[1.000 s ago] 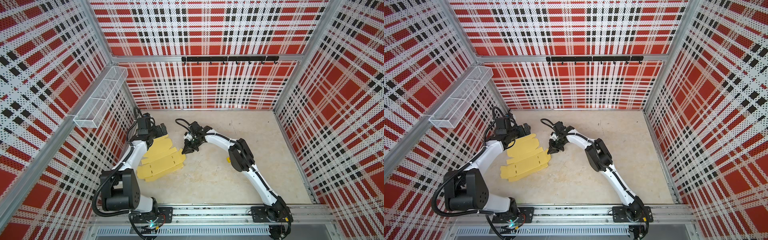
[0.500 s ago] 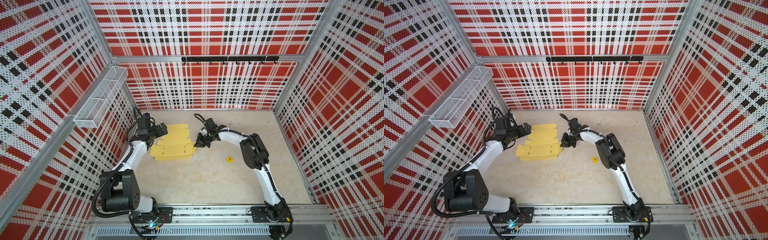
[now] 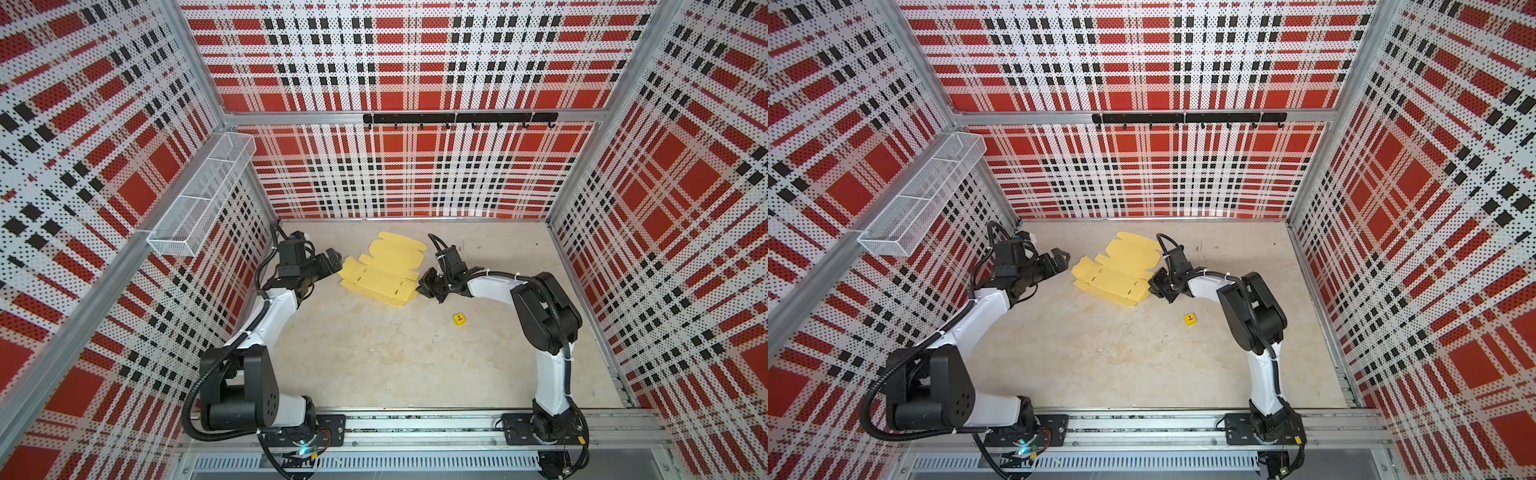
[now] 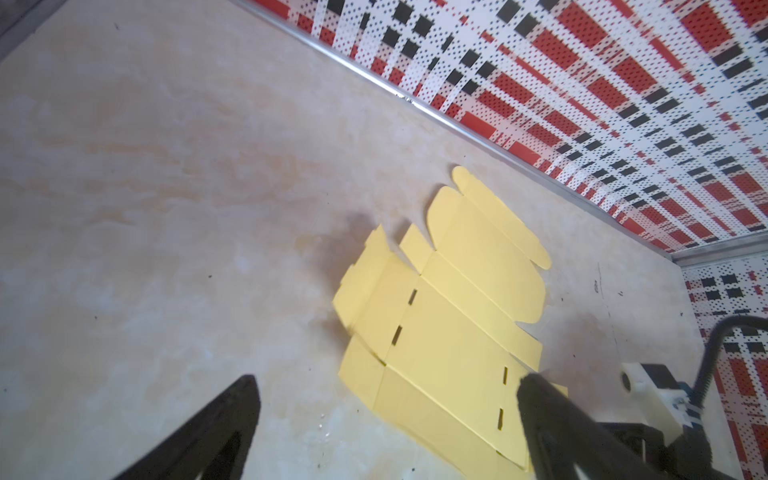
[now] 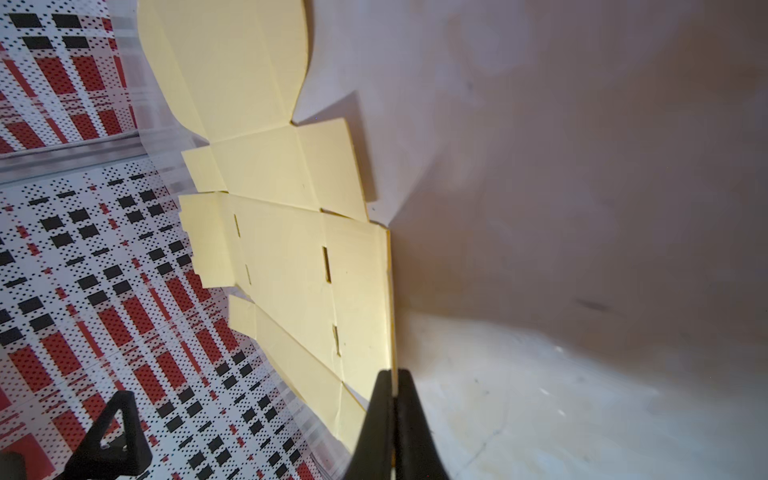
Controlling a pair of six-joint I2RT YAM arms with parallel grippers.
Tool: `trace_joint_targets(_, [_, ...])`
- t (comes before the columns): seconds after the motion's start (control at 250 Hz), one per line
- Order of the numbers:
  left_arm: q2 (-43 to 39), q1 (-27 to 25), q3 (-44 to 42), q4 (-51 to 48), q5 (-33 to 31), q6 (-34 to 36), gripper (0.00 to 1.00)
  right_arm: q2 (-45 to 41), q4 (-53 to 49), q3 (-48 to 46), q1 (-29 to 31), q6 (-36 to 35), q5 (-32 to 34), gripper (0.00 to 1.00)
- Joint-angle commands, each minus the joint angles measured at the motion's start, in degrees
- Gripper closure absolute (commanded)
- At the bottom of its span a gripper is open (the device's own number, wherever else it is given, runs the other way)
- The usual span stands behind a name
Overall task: Fold the paper box
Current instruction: 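Drag the yellow blank with the right gripper toward the left gripper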
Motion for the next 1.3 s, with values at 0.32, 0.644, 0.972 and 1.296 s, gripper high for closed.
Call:
trace_joint_targets(0.32, [2.1,-6.3,-6.3,9.1,-0.1,-14.5,0.01,-6.2,20.3,-14.8,2.2,22.7,14.2,0.85])
trace_joint_targets(0.644, [7.7,-11.2,-9.5,16.3,1.9,-27.5,0.01,-8.9,23.6,-19.2,2.3,25.1,15.0,0.59])
trace_joint_targets(0.972, [15.3,-12.9,-9.1,22.9,5.9,-35.0,0.01,-21.8,10.4,-21.9,-5.2,17.1,13.7,0.37])
trace_joint_targets(1.296, [21.3,-15.6,-4.7,19.2,5.8,-38.2,0.12,-32.2,3.0,-19.6,-18.9,7.4,11.2,0.31])
